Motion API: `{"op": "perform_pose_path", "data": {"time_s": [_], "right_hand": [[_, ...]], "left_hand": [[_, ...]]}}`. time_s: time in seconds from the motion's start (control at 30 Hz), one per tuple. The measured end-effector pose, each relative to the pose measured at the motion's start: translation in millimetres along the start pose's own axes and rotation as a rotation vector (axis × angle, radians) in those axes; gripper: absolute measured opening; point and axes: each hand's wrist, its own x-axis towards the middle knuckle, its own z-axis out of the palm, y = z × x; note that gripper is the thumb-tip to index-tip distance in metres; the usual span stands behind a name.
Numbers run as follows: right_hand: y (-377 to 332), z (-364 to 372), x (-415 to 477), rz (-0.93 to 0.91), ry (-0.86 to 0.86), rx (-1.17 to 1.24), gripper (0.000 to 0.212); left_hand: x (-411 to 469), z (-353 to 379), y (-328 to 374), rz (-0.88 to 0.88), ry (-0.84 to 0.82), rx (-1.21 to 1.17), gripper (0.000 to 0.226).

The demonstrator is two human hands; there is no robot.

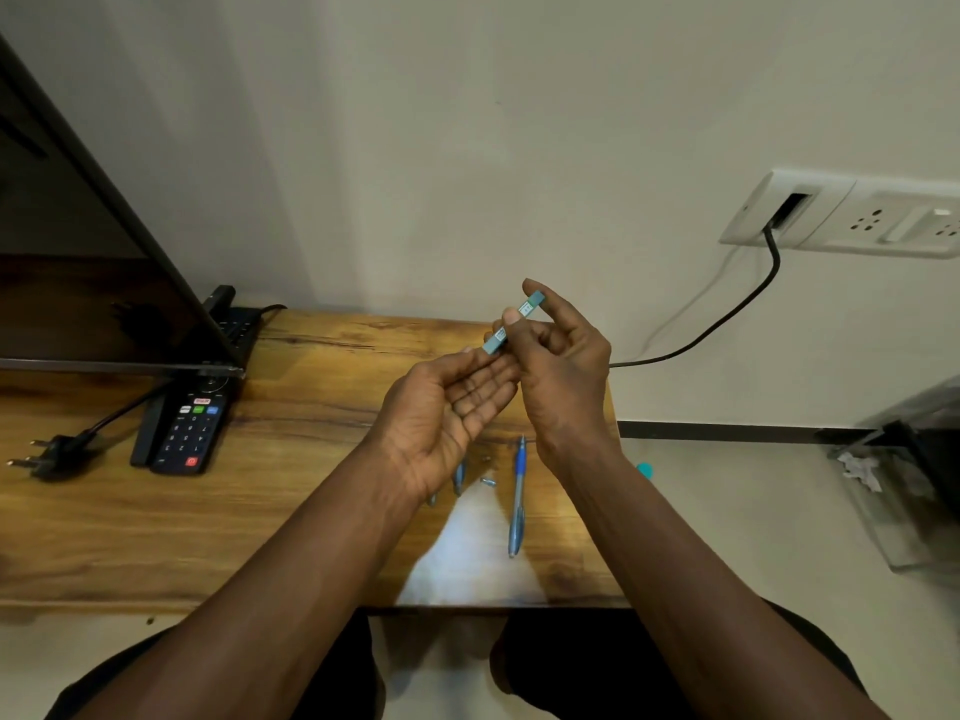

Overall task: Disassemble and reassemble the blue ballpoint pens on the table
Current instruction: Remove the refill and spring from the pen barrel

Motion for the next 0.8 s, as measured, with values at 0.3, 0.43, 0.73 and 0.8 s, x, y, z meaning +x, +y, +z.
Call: {"op": "perform_pose_path", "data": {"time_s": [0.3, 0.43, 0.73, 0.8], "right_hand": [[-2.1, -2.6, 0.9, -0.029, -0.01, -0.014, 0.036], [-3.6, -2.7, 0.6, -0.067, -0.019, -0.058, 0.036], [2.7, -6.1, 5.5, 0.124, 0.044, 0.139, 0.034], [1.5, -6.7, 5.9, 0.08, 0.026, 0.105, 0.034]], "left_hand": [[-2.0, 1.9, 1.6, 0.021, -0.019, 0.023, 0.023], [-2.6, 2.7, 1.3, 0.016, -0.024, 0.008, 0.022], [-3.7, 2.9, -0.5, 0.008, -0.028, 0.02, 0.023], [-3.8, 3.5, 0.2, 0.01, -0.032, 0.021, 0.025]]}}
